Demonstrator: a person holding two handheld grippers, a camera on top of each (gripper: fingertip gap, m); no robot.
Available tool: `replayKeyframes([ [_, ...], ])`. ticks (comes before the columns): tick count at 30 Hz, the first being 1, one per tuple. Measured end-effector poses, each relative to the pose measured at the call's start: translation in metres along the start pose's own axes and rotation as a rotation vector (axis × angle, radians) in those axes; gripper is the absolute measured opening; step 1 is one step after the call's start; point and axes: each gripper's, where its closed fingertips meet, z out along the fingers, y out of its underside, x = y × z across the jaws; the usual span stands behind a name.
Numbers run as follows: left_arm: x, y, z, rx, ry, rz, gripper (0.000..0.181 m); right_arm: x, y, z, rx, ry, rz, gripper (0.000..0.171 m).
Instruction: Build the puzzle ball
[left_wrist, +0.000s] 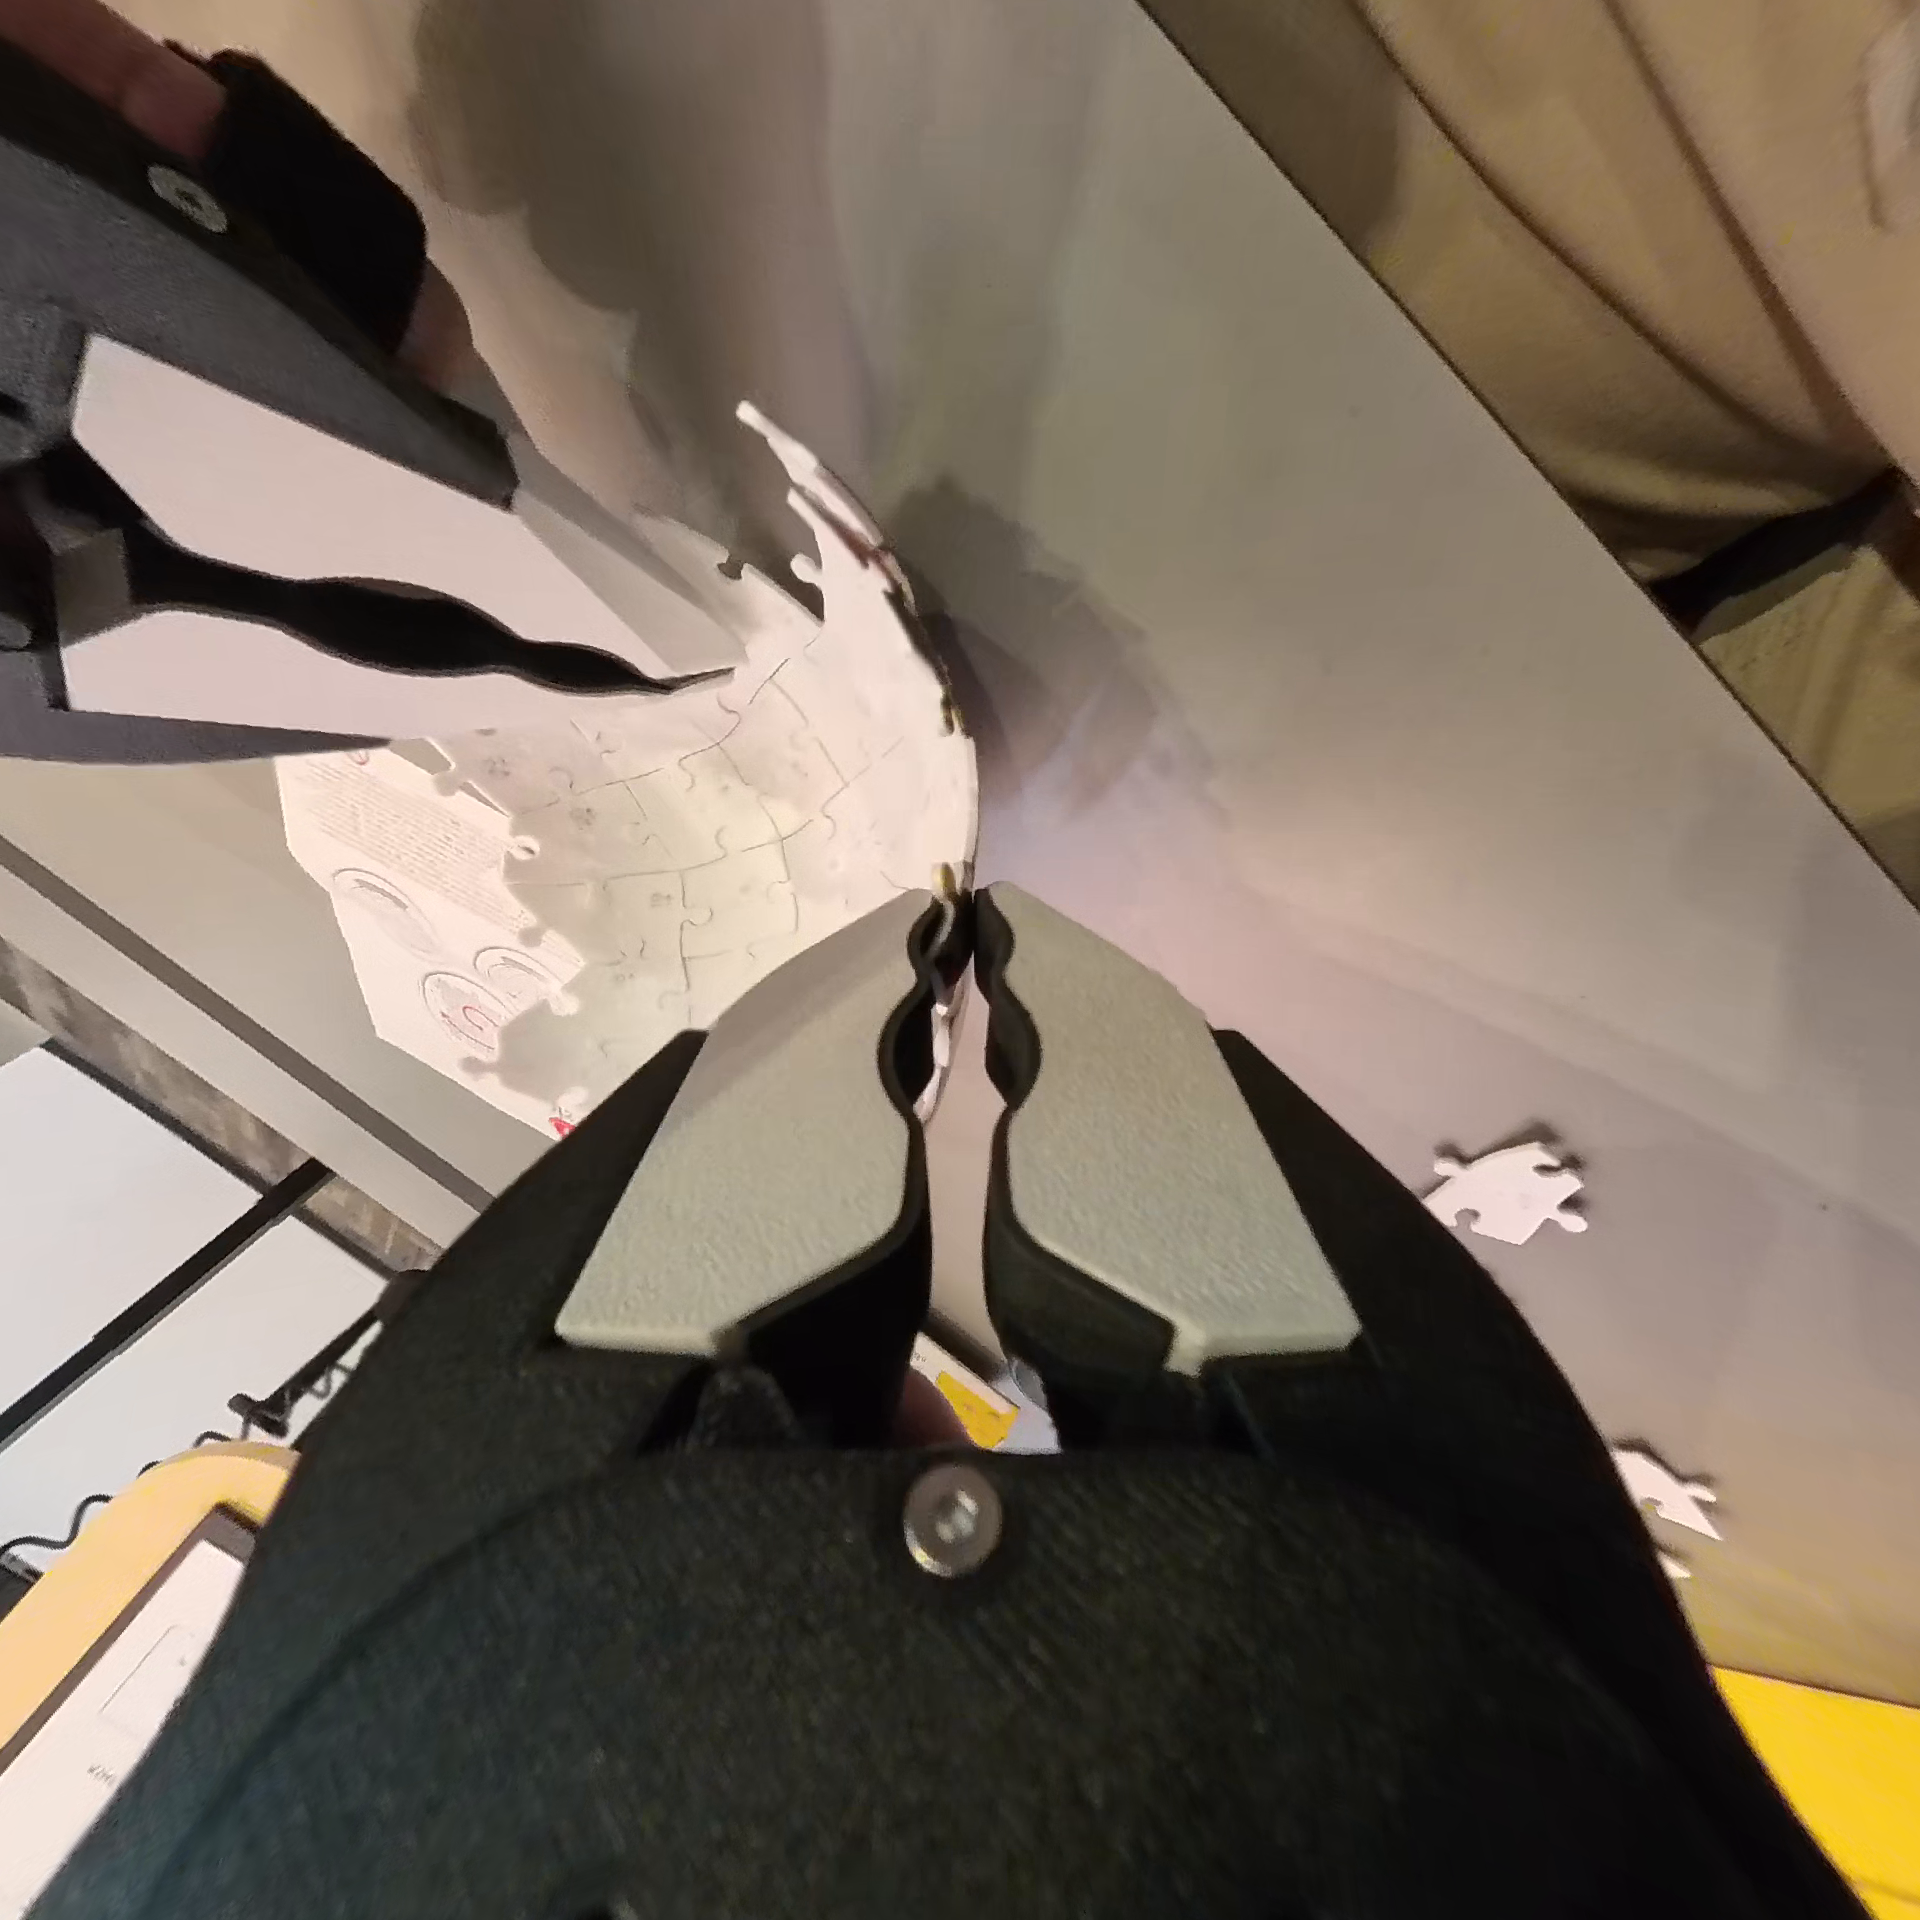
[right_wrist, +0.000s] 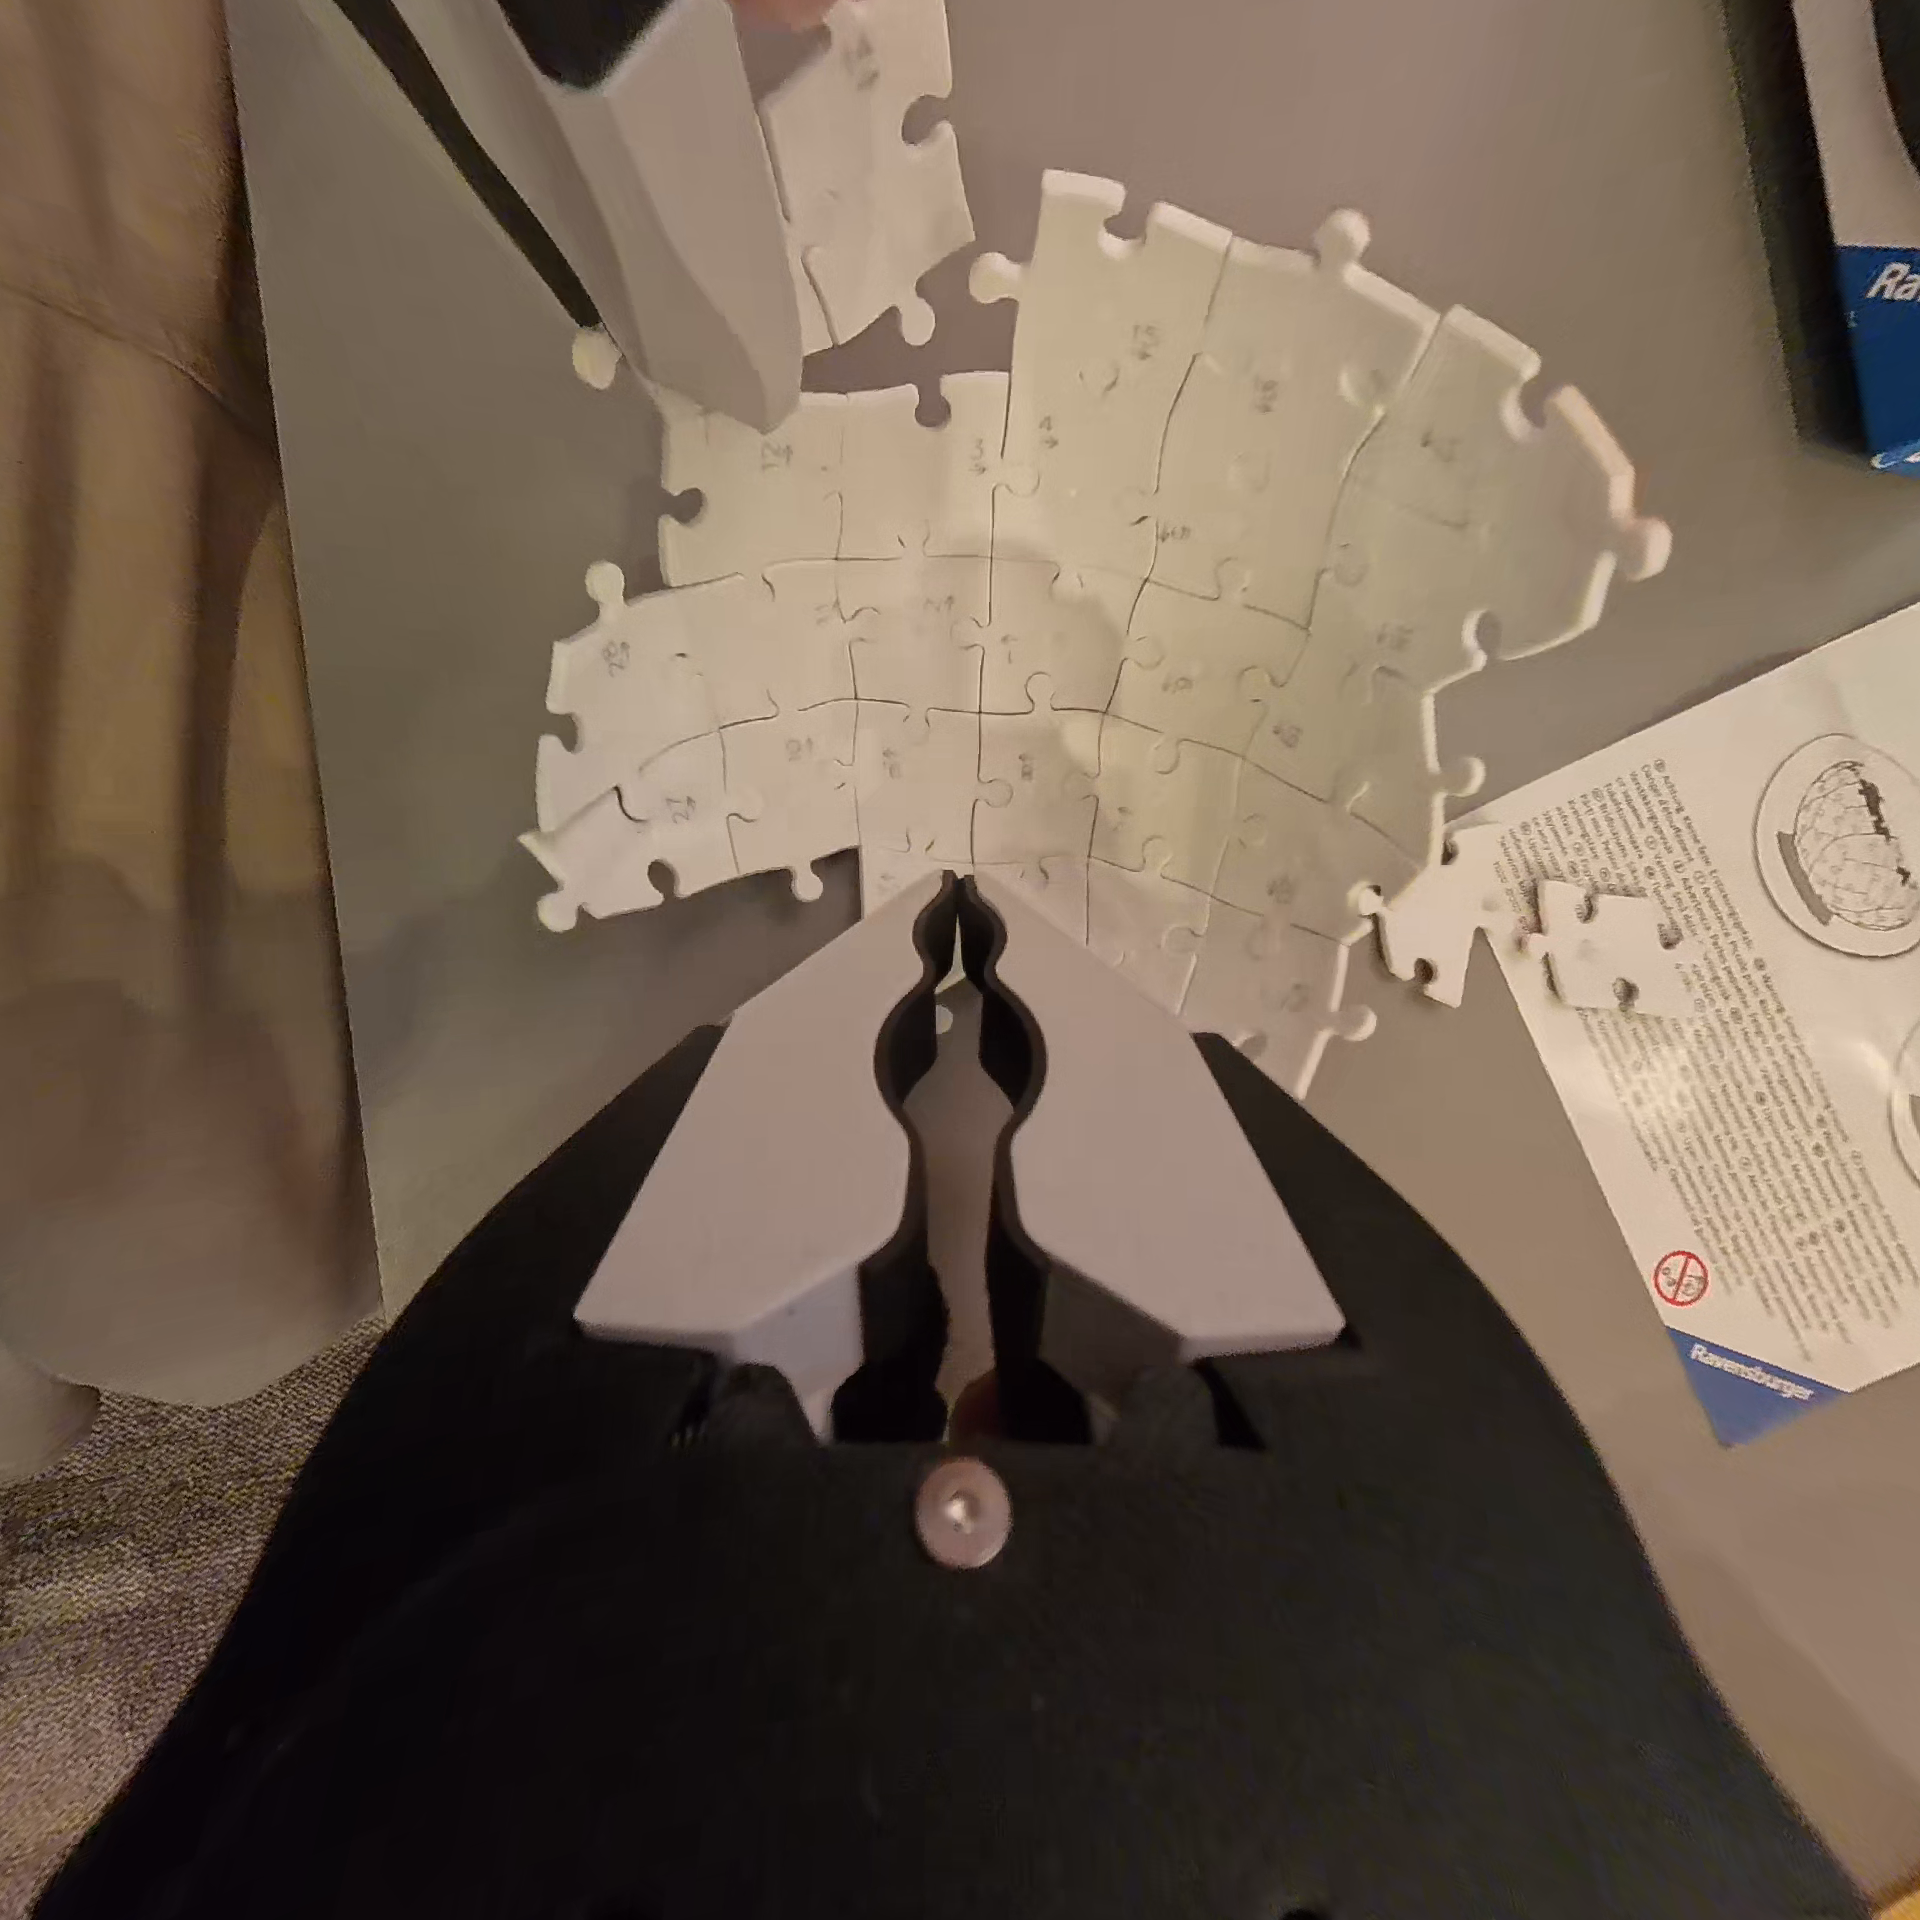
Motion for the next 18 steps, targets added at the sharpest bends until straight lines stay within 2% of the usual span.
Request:
replayKeyframes([
  [3,0.0,0.0,-0.001,0.001,-0.001,-0.002,0.004,-0.005,0.005,0.004,-0.041,-0.013,-0.031,0.0],
  [10,-0.003,0.003,-0.003,-0.023,-0.019,-0.001,0.004,-0.004,-0.003,0.001,-0.006,-0.01,-0.01,0.0],
  [15,0.0,0.008,-0.005,-0.034,-0.03,-0.015,0.004,0.015,-0.017,-0.041,0.135,0.033,0.091,0.0],
  [18,0.004,0.014,-0.007,-0.046,-0.033,-0.037,0.004,0.038,-0.002,-0.059,0.106,0.119,0.122,0.0],
])
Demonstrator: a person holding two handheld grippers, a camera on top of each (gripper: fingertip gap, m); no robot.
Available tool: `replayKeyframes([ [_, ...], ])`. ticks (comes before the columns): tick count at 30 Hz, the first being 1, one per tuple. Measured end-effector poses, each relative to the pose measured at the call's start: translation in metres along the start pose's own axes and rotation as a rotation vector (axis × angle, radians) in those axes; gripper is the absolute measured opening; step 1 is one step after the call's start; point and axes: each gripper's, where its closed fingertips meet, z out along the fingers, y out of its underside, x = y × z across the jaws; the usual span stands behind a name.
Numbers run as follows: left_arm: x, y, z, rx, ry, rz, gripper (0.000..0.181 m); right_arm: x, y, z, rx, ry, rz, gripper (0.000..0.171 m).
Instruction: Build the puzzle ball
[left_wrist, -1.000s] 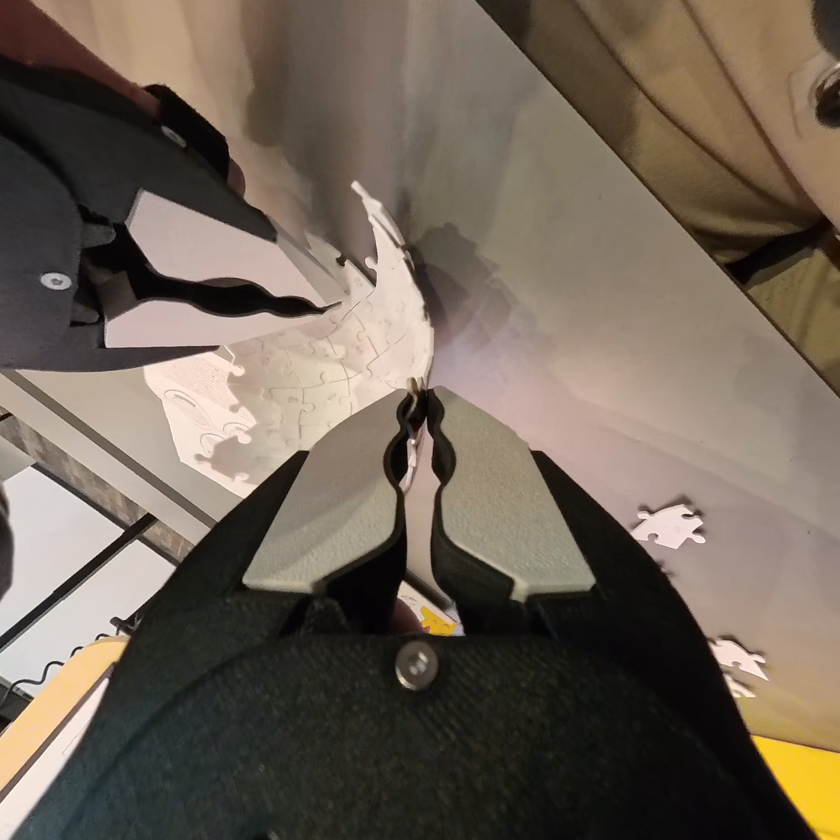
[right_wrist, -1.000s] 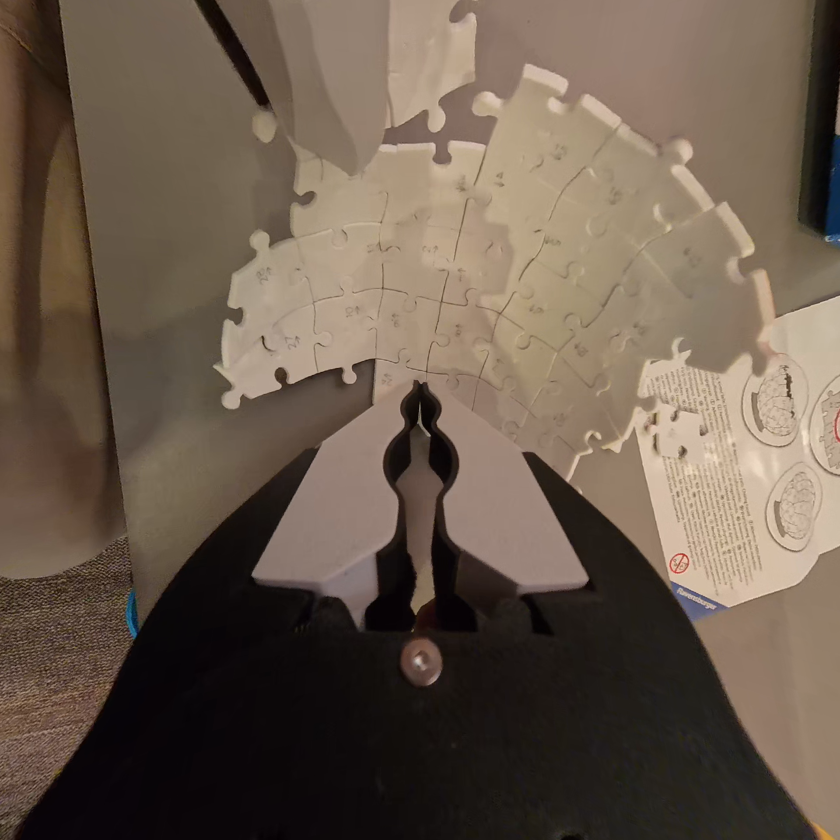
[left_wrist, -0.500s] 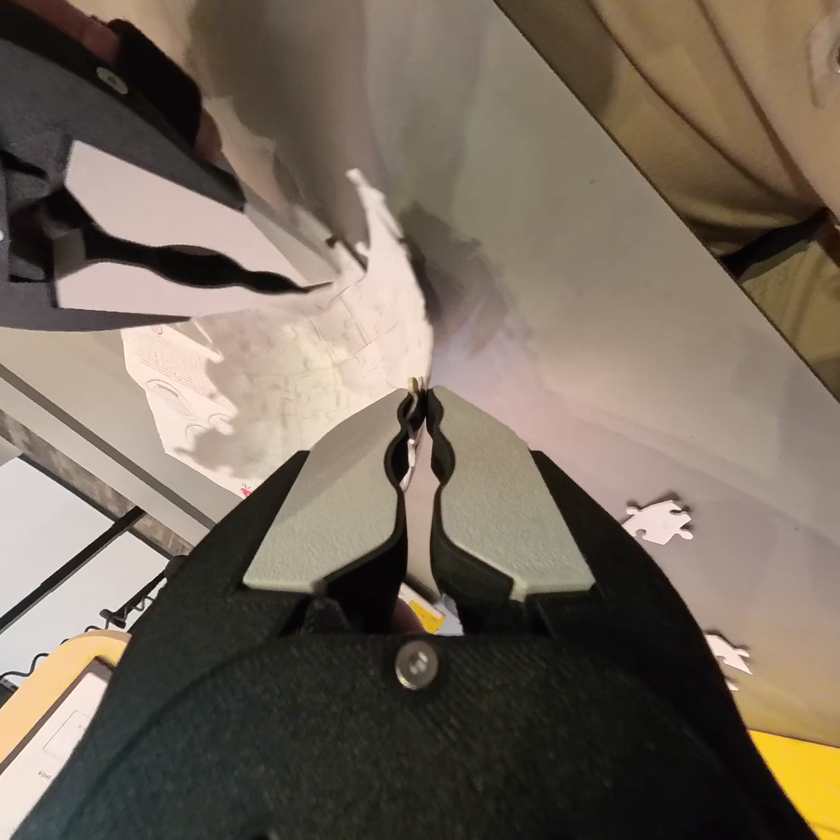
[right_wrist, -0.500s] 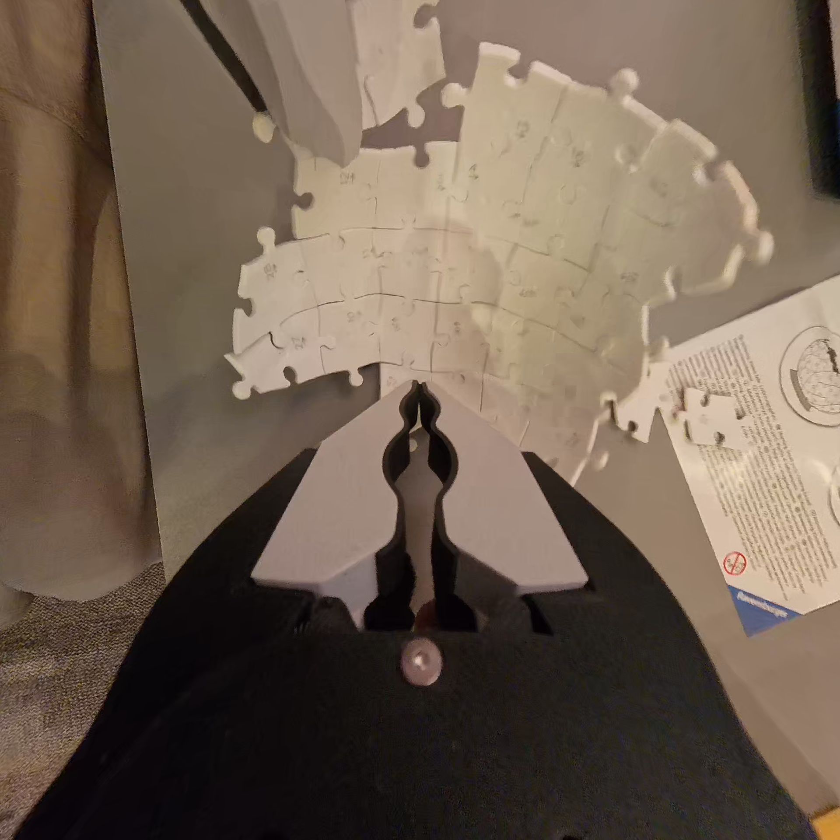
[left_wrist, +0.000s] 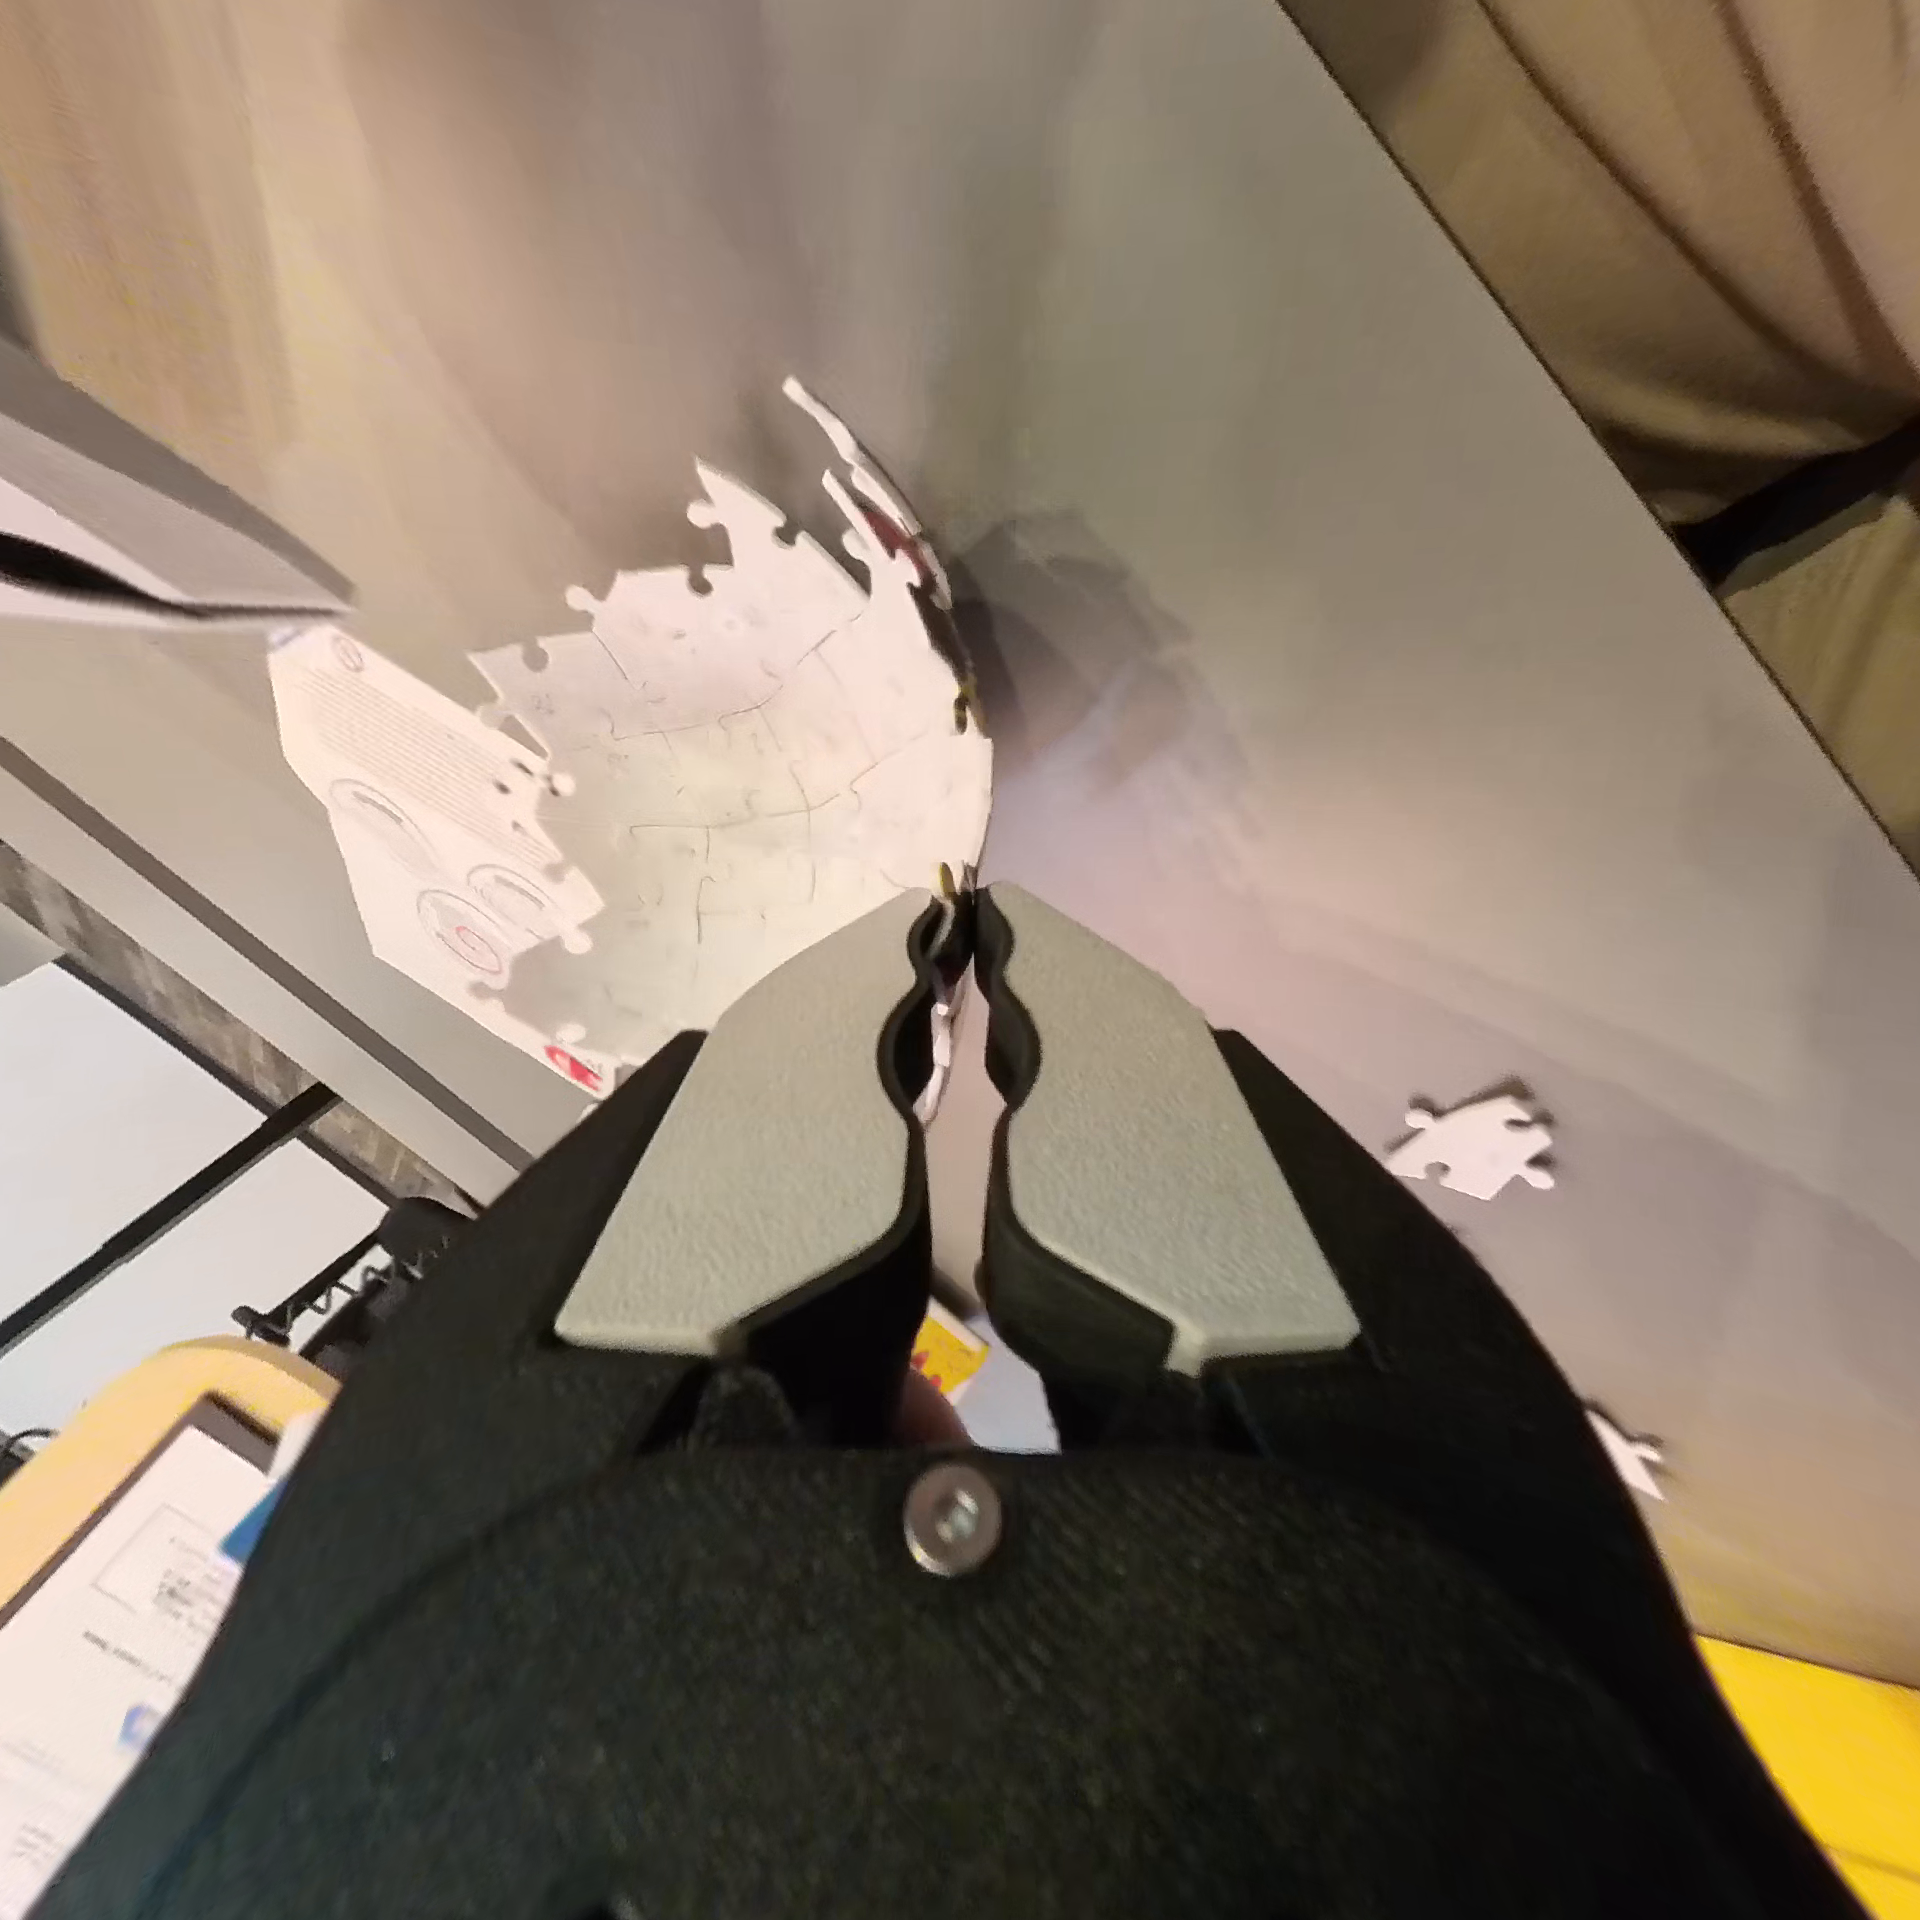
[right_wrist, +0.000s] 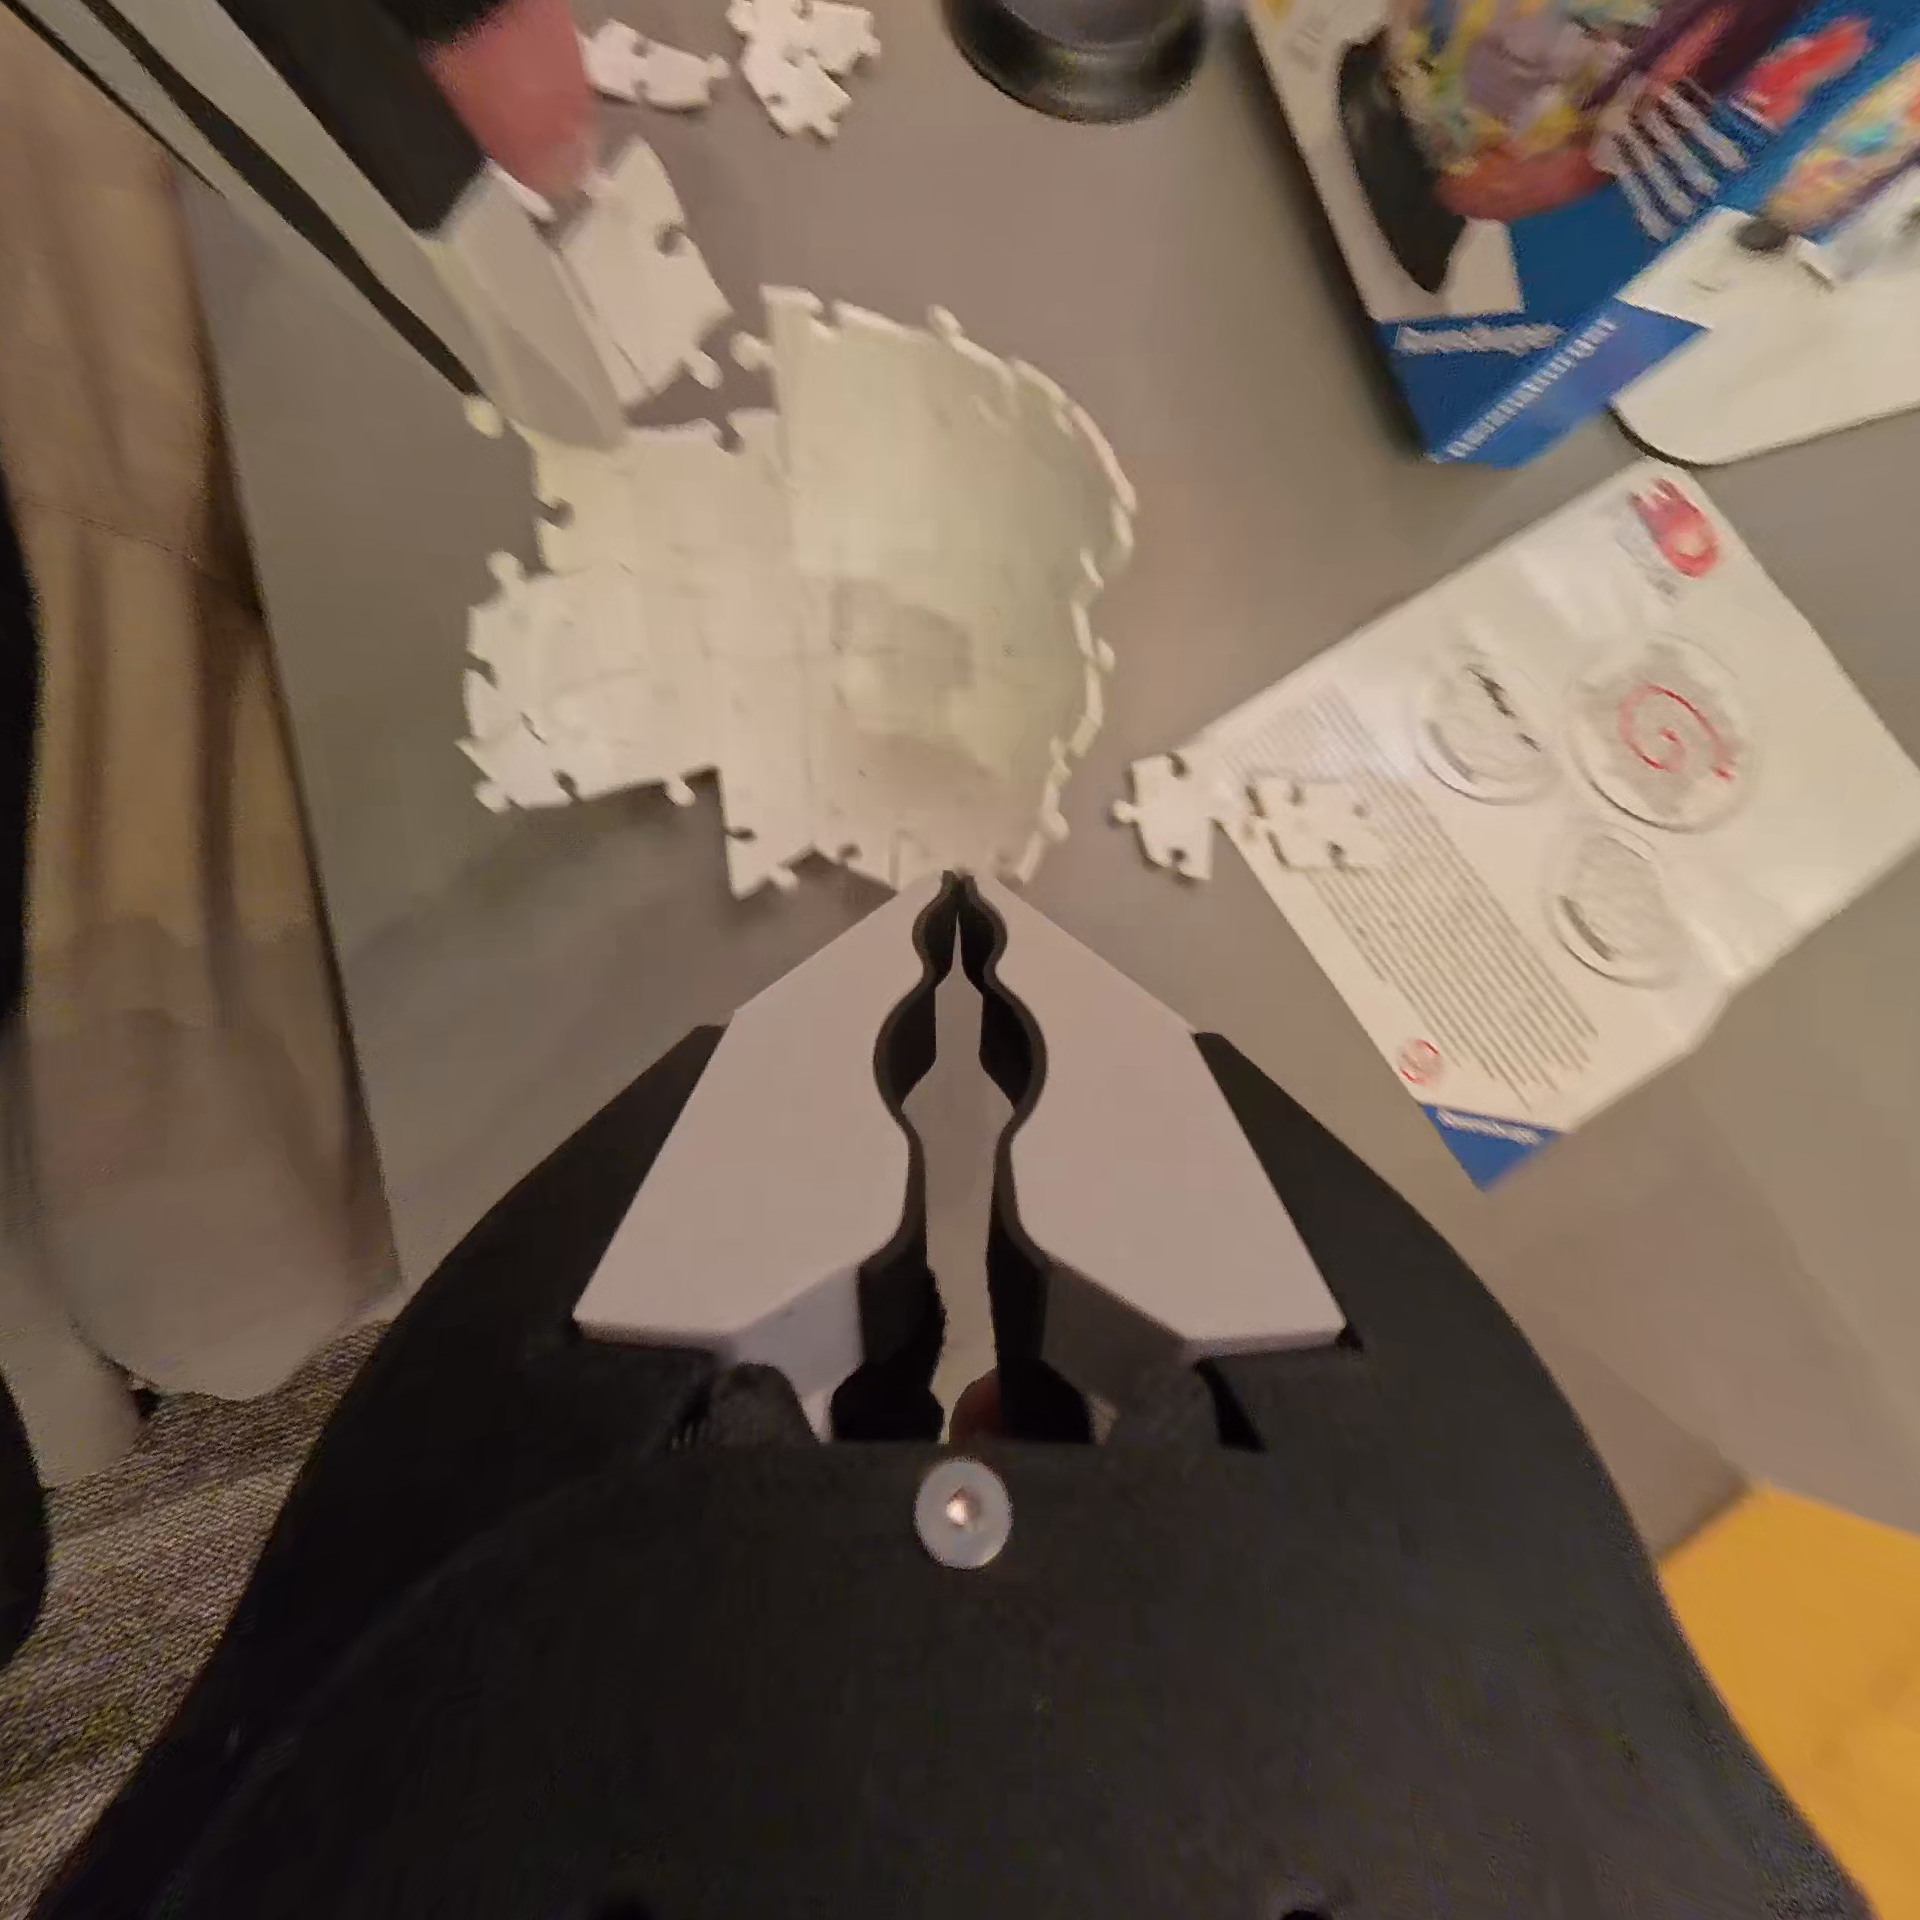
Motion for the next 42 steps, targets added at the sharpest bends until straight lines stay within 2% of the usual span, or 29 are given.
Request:
replayKeyframes([
  [3,0.007,0.009,-0.001,-0.024,0.001,-0.033,0.004,0.016,0.007,-0.001,-0.017,0.039,0.044,0.005],
  [10,0.024,0.027,-0.005,-0.053,0.006,-0.133,0.004,0.048,0.023,0.041,-0.103,0.142,0.048,0.017],
  [20,0.029,0.038,-0.005,-0.05,-0.005,-0.179,0.004,0.055,0.023,0.07,-0.108,0.058,0.064,0.021],
  [22,0.029,0.038,-0.004,-0.045,-0.008,-0.184,0.004,0.058,0.023,0.071,-0.107,0.064,0.073,0.016],
  [30,0.027,0.043,-0.004,-0.061,-0.019,-0.169,0.004,0.048,0.017,0.058,-0.059,0.028,0.062,0.014],
  [31,0.026,0.044,-0.004,-0.064,-0.021,-0.164,0.004,0.044,0.013,0.051,-0.051,0.02,0.044,0.0],
  [34,0.024,0.043,-0.004,-0.065,-0.02,-0.142,0.004,0.026,0.006,0.033,-0.068,-0.033,-0.012,0.0],
  [37,0.023,0.042,-0.002,-0.069,-0.02,-0.127,0.004,0.029,0.012,0.031,-0.113,0.003,-0.042,0.0],
  [38,0.022,0.041,-0.002,-0.067,-0.021,-0.127,0.004,0.033,0.011,0.031,-0.102,0.021,-0.032,0.004],
  [40,0.022,0.041,-0.001,-0.07,-0.022,-0.128,0.004,0.049,0.008,0.034,-0.093,0.082,0.0,0.022],
  [42,0.022,0.041,-0.001,-0.07,-0.022,-0.131,0.004,0.059,0.01,0.04,-0.103,0.096,0.036,0.026],
])
